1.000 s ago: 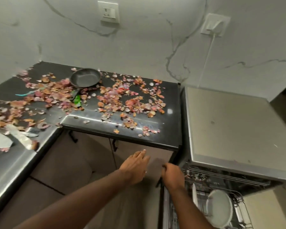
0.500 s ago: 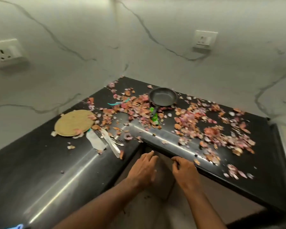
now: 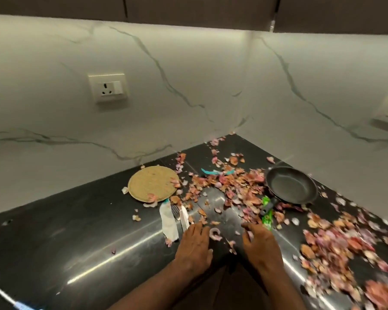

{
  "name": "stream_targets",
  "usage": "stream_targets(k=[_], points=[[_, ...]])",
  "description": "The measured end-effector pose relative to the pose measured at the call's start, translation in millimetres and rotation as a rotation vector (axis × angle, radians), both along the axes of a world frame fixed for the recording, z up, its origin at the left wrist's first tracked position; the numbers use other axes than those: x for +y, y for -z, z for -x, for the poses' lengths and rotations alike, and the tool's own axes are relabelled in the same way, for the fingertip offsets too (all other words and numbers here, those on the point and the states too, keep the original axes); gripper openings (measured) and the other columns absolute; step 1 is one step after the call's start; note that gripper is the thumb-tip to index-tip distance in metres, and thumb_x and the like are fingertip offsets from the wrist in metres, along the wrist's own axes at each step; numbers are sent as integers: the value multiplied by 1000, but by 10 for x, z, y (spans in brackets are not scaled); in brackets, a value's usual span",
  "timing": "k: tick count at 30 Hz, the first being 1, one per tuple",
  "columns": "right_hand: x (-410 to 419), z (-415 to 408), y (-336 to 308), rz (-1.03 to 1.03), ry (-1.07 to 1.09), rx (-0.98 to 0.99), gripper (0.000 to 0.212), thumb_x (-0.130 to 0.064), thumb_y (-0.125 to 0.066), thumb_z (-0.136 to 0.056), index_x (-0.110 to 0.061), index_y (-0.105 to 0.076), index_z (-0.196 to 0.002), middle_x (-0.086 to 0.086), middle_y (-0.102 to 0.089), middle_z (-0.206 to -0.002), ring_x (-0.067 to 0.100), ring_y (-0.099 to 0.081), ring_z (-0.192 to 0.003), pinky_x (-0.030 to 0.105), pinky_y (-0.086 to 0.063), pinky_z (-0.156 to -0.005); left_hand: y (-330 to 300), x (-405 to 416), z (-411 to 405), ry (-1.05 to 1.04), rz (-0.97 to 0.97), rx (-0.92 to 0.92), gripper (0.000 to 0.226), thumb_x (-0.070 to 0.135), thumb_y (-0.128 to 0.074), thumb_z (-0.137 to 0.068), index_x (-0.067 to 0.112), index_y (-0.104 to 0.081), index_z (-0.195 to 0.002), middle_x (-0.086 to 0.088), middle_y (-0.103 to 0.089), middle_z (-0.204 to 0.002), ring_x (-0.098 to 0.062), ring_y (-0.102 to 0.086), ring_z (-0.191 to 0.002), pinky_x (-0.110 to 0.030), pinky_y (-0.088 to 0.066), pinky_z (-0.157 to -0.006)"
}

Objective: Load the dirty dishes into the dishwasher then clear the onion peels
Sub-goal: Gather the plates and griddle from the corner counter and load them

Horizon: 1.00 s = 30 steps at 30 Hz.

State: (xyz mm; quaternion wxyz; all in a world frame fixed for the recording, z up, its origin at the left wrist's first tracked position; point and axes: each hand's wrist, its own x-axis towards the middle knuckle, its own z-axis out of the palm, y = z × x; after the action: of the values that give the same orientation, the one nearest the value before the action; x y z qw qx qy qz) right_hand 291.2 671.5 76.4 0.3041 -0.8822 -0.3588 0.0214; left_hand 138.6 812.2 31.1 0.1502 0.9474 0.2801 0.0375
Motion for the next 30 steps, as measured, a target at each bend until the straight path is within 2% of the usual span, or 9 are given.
stream_targets(k=[2, 4, 6, 9, 13, 16, 19, 26, 30], points=[[176, -186, 16, 52, -59, 46, 33, -21, -68, -94, -25, -73, -126, -1, -75, -118, 14, -69, -102, 27, -54, -88, -19, 128, -103, -55, 32, 2, 77, 38, -54, -100, 17, -16, -163, -9, -13, -171, -31, -11, -157, -44, -11, -130], [343, -354, 58, 143, -144, 89, 37, -23, -66, -95, -25, -70, -132, -1, -74, -121, 14, -68, -106, 27, -52, -93, -20, 243, -184, -114, 82, -42, 72, 38, -55, -99, 17, -24, -160, -9, -24, -167, -29, -20, -154, -41, -19, -127], [498, -459, 96, 238, -232, 99, 42, -24, -62, -97, -27, -64, -139, -1, -72, -127, 15, -67, -111, 26, -49, -98, -39, 325, -228, -216, 177, -164, 60, 37, -58, -98, 19, -38, -151, -4, -41, -154, -24, -36, -144, -32, -30, -119], [742, -568, 134, 361, -334, 100, 49, -24, -55, -99, -32, -53, -148, -2, -66, -136, 17, -64, -119, 33, -51, -100, -61, 459, -271, -413, 304, -296, 46, 33, -61, -97, 25, -48, -140, 3, -50, -141, -16, -44, -133, -22, -32, -107], [1017, -655, 163, 529, -380, 32, 44, -23, -50, -98, -28, -56, -141, 4, -67, -133, 25, -65, -118, 41, -54, -99, -69, 652, -260, -625, 344, -388, 47, 29, -65, -93, 25, -50, -138, 3, -55, -131, -19, -54, -121, -34, -47, -103], [1197, -720, 86, 632, -378, -38, 29, -21, -52, -97, -19, -67, -121, 8, -72, -119, 28, -68, -109, 42, -58, -92, -85, 830, -250, -712, 346, -411, 44, 23, -65, -96, 21, -52, -138, 4, -54, -130, -16, -51, -123, -28, -43, -100], [1369, -799, -1, 740, -355, -58, 18, -21, -61, -97, -15, -71, -112, 8, -73, -113, 26, -70, -103, 38, -59, -87, -32, 1111, -279, -829, 347, -390, 51, 26, -69, -96, 16, -49, -141, -7, -52, -140, -25, -49, -130, -36, -44, -103], [1694, -688, -71, 871, -437, -138, 28, -19, -65, -98, -13, -67, -126, 10, -67, -131, 27, -65, -120, 40, -56, -98, -94, 1707, -208, -1241, 405, -476, 69, 25, -81, -84, 7, -47, -141, -22, -41, -145, -42, -41, -134, -50, -39, -112], [1755, -597, -39, 910, -435, -201, 31, -16, -65, -99, -11, -66, -130, 12, -65, -137, 29, -63, -125, 40, -55, -100, -101, 2014, -79, -1415, 542, -452, 73, 39, -75, -86, -1, -46, -139, -26, -45, -144, -44, -45, -134, -48, -42, -112]])
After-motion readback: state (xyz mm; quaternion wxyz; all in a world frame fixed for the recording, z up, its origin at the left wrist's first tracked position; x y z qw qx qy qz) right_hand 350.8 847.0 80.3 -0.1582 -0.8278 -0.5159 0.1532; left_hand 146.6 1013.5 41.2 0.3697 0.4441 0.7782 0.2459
